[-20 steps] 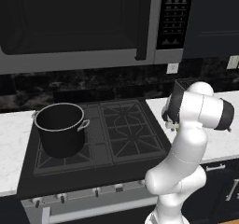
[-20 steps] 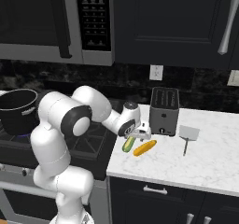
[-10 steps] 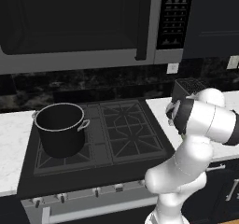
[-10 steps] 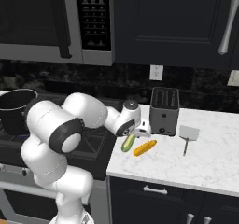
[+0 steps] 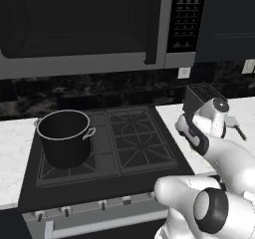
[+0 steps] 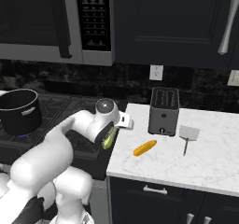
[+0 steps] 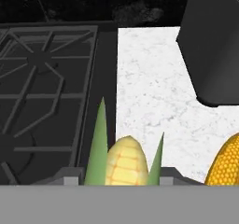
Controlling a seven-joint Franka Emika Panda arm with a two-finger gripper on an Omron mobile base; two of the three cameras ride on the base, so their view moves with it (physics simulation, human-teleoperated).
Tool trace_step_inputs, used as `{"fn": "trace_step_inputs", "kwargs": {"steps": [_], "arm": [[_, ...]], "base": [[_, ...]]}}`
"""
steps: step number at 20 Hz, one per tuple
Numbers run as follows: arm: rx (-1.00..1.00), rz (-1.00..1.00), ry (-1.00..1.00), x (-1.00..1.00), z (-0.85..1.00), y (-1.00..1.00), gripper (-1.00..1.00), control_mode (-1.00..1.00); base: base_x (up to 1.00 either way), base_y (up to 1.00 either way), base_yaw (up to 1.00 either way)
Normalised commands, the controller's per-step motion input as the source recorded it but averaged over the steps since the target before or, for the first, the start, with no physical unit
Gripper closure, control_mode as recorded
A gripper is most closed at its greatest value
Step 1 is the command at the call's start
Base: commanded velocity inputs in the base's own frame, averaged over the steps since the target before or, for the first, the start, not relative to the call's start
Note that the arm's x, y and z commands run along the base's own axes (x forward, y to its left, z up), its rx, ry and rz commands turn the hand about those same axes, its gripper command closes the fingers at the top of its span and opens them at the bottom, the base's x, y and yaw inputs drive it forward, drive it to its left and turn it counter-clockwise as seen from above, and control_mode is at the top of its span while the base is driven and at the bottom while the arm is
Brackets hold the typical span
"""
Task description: Put the corn and corn in the pot. Retrieve the spatula and lightly stir the vegetables in the pot.
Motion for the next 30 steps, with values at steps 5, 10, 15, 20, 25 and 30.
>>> {"fn": "trace_step_inputs", "kwargs": {"steps": [5, 10, 15, 20, 25, 30], "arm": [[0.00, 0.12, -0.17, -0.47, 1.00, 1.00, 1.00, -1.00], [0.00, 0.11, -0.04, -0.02, 1.00, 1.00, 1.00, -1.00], [0.00, 0.17, -0.04, 0.00, 0.98, 0.87, 1.00, -1.00], [0.03, 0.26, -0.05, 0.00, 0.77, 0.77, 1.00, -1.00], [0.03, 0.21, -0.06, -0.16, 0.36, 0.93, 1.00, -1.00], [0.02, 0.07, -0.01, -0.07, 0.07, 1.00, 1.00, -1.00]], "base": [[0.00, 0.00, 0.00], [0.00, 0.00, 0.00], [0.00, 0.00, 0.00], [0.00, 0.00, 0.00], [0.00, 0.00, 0.00], [0.00, 0.00, 0.00]]}}
